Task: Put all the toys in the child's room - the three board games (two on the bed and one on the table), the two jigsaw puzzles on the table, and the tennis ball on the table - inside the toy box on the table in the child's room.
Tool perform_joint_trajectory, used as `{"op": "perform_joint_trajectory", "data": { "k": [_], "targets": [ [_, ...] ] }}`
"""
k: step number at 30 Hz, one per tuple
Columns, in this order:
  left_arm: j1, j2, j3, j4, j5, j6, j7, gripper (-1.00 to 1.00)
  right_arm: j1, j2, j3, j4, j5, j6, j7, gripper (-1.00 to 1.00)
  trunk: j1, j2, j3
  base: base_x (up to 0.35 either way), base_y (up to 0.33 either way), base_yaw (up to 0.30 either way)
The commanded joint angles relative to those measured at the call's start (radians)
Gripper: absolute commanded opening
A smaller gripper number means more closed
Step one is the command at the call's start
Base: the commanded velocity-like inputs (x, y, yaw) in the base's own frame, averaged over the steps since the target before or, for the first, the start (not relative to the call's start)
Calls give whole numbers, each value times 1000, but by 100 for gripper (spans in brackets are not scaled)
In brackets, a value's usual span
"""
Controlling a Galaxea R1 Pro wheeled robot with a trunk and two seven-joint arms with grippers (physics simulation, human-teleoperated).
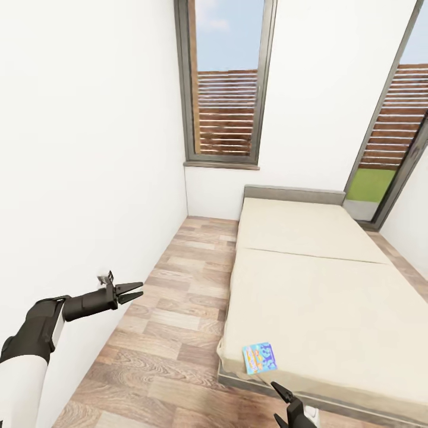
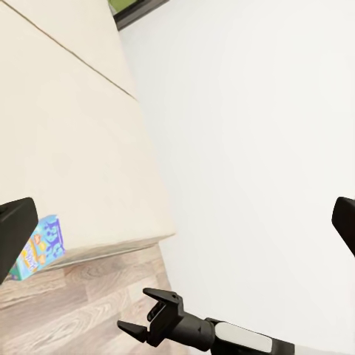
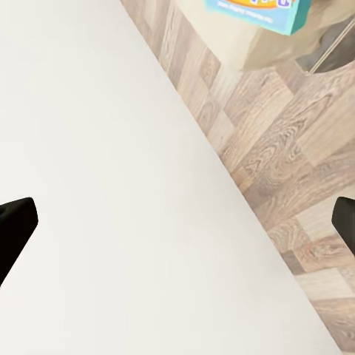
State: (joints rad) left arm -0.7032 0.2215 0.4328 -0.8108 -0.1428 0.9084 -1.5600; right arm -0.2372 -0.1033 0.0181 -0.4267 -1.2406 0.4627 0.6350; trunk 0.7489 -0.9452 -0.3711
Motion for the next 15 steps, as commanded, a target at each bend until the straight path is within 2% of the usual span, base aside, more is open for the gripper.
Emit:
{"op": "perform_joint_trajectory", "data": {
  "k": [1,7,15],
  "targets": [
    [-1,-1,3,-1,-11,10,-8,100,-1,0,2,0,-10,7,0,100,0,-1,-1,-1,150,-54],
    [-1,-1,3,-1,-11,10,-8,100,-1,1,2,0,-10,7,1,100,0,-1,-1,0,170,-160],
    [-1,1,3,-1,-11,10,-9,100,-1,1,2,0,-8,6,-2,100,0,-1,-1,0,46,-81]
  ]
}}
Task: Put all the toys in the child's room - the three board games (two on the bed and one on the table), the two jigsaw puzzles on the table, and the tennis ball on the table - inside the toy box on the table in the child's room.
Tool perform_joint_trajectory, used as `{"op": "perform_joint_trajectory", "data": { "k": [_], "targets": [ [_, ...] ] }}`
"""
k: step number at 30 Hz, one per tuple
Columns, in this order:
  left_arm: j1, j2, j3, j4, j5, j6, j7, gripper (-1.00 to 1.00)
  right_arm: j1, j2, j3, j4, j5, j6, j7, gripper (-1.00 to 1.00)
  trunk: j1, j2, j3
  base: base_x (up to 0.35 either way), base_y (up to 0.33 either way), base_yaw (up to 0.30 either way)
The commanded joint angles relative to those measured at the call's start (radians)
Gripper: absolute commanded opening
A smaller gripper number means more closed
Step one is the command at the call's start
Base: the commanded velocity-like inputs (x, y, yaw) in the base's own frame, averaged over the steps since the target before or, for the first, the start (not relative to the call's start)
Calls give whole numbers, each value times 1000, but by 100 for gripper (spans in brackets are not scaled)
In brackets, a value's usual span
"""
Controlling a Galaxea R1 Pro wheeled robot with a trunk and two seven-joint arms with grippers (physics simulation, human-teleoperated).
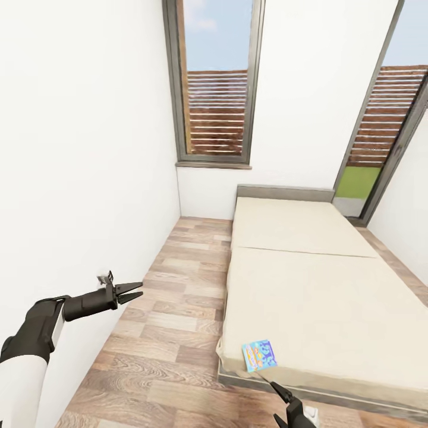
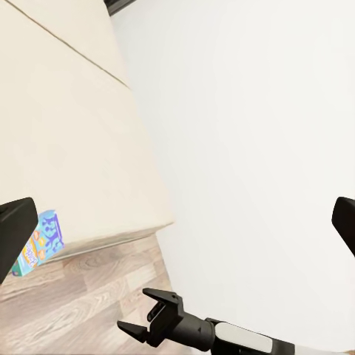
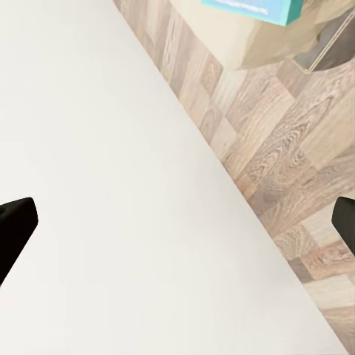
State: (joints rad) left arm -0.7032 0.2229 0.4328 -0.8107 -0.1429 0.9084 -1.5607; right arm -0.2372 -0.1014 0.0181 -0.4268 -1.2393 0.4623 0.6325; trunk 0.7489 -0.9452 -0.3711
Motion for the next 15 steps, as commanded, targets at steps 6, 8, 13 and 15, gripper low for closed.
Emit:
{"op": "perform_joint_trajectory", "data": {
  "k": [6,8,13,15],
  "targets": [
    [-1,0,3,-1,-11,10,-8,100,-1,0,2,0,-9,6,1,100,0,-1,-1,0,50,-19],
    [-1,0,3,-1,-11,10,-8,100,-1,0,2,0,-9,6,1,100,0,-1,-1,0,154,-107],
    [-1,0,3,-1,-11,10,-8,100,-1,0,2,0,-9,5,0,100,0,-1,1,0,126,-132],
    [-1,0,3,-1,-11,10,-9,100,-1,0,2,0,-9,4,-3,100,0,-1,1,0,49,-58]
  ]
}}
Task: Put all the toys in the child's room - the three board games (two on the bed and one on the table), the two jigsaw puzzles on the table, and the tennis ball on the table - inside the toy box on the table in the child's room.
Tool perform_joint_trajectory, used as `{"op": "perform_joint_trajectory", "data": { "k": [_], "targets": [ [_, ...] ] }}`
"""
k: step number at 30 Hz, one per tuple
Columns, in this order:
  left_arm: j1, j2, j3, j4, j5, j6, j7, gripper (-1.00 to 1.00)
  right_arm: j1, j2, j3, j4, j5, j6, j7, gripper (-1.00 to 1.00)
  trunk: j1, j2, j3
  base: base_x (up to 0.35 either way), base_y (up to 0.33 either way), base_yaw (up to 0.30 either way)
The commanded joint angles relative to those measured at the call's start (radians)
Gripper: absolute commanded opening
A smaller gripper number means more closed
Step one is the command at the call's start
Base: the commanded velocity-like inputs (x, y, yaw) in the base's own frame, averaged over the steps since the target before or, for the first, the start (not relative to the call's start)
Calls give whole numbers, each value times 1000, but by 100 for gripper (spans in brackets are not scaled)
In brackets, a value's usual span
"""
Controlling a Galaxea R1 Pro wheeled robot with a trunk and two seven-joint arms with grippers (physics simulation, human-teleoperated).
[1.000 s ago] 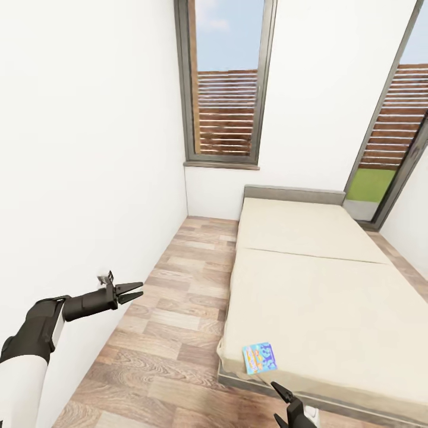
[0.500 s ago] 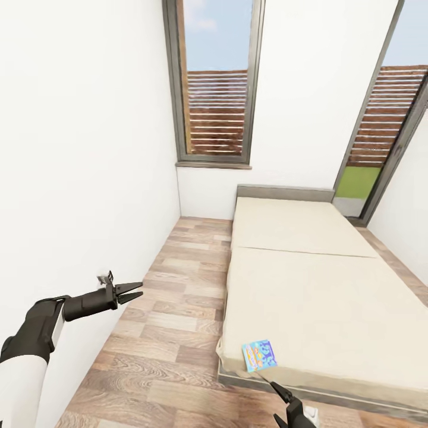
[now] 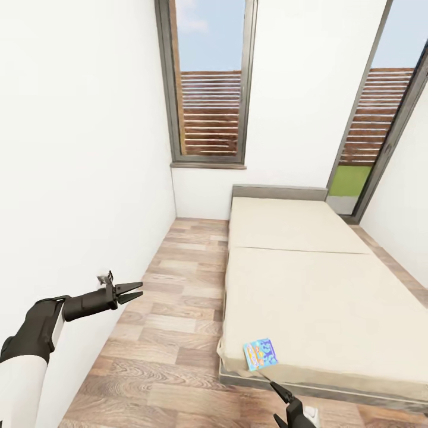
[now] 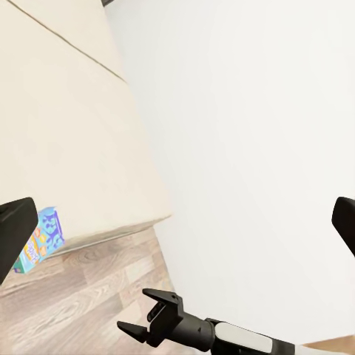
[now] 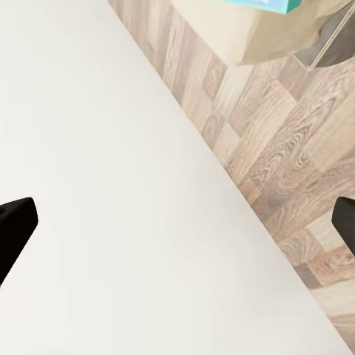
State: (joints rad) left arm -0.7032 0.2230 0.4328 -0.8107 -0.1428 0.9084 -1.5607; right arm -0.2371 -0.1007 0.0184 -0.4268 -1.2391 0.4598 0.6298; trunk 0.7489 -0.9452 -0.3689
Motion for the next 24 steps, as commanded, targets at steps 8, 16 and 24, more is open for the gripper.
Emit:
{"op": "perform_joint_trajectory", "data": {
  "k": [8,16,24],
  "targets": [
    [-1,-1,3,-1,-11,10,-9,100,-1,0,3,0,-10,7,-3,100,0,-1,-1,0,15,-17],
    [-1,0,3,-1,-11,10,-9,100,-1,0,3,0,-10,7,-3,100,0,-1,1,0,2,-52],
    [-1,-1,3,-1,-10,10,-9,100,-1,0,2,0,-9,6,-4,100,0,-1,4,0,0,-73]
  ]
}}
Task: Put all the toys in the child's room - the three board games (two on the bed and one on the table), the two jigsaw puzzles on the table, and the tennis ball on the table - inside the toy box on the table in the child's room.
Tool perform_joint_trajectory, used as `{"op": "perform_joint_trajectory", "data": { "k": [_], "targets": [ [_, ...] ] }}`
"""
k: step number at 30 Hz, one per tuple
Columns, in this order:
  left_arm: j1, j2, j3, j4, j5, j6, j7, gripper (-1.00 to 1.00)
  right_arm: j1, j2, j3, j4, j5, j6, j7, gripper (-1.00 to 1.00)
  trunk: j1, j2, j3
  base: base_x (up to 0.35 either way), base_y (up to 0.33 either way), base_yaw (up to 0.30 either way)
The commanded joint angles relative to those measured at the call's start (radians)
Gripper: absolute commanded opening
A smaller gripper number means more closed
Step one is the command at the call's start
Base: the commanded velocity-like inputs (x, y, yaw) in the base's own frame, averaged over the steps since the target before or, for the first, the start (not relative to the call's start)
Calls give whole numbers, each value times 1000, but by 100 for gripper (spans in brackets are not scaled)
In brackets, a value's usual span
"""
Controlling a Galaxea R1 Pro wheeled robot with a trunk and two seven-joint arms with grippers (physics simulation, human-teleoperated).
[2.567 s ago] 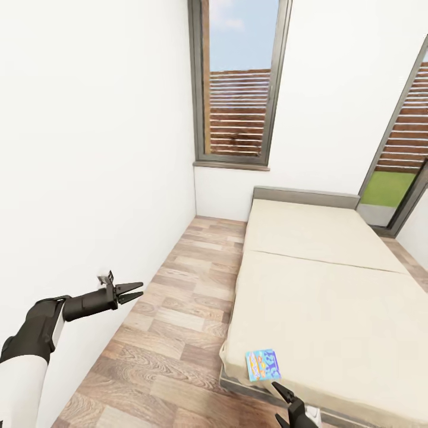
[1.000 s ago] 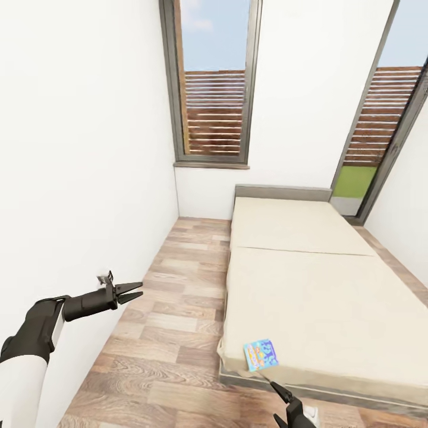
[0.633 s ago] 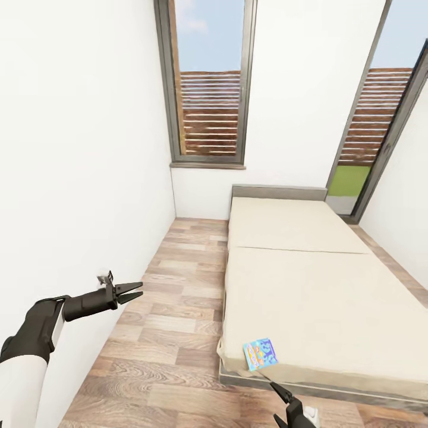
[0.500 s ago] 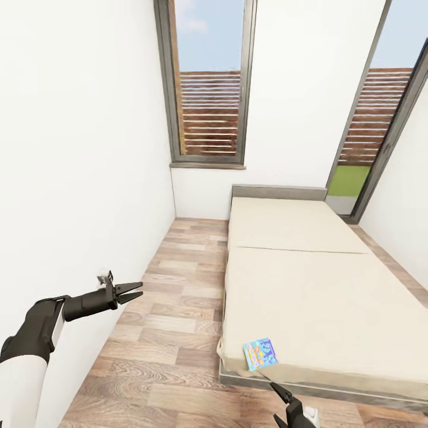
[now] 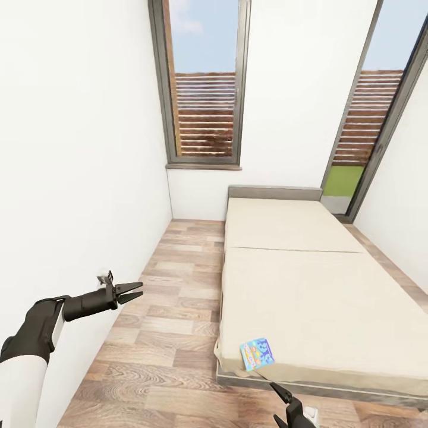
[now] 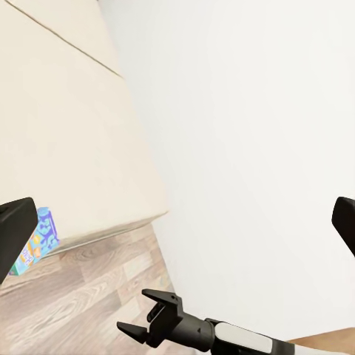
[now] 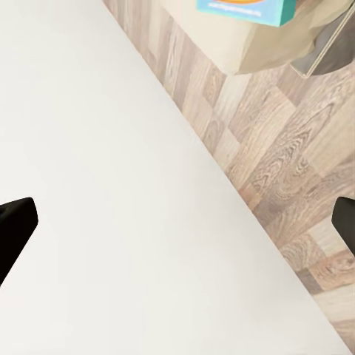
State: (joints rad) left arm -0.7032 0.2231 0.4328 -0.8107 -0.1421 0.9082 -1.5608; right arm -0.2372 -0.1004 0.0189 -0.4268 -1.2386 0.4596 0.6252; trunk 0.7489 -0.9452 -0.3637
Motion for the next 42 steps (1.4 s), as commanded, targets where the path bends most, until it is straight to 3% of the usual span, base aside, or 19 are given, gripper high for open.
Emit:
{"op": "perform_joint_trajectory", "data": {
  "k": [1,33,42],
  "targets": [
    [-1,-1,3,-1,-10,10,-8,100,-1,-1,2,0,-9,7,0,100,0,-1,-1,0,0,-22],
    [-1,-2,3,-1,-8,9,-10,100,-1,1,0,4,-10,3,-6,100,0,-1,-1,0,0,-2],
    [-1,-3,2,-1,-7,9,-10,100,-1,2,1,49,-12,-118,-7,100,0,-1,-1,0,0,0]
  ]
}}
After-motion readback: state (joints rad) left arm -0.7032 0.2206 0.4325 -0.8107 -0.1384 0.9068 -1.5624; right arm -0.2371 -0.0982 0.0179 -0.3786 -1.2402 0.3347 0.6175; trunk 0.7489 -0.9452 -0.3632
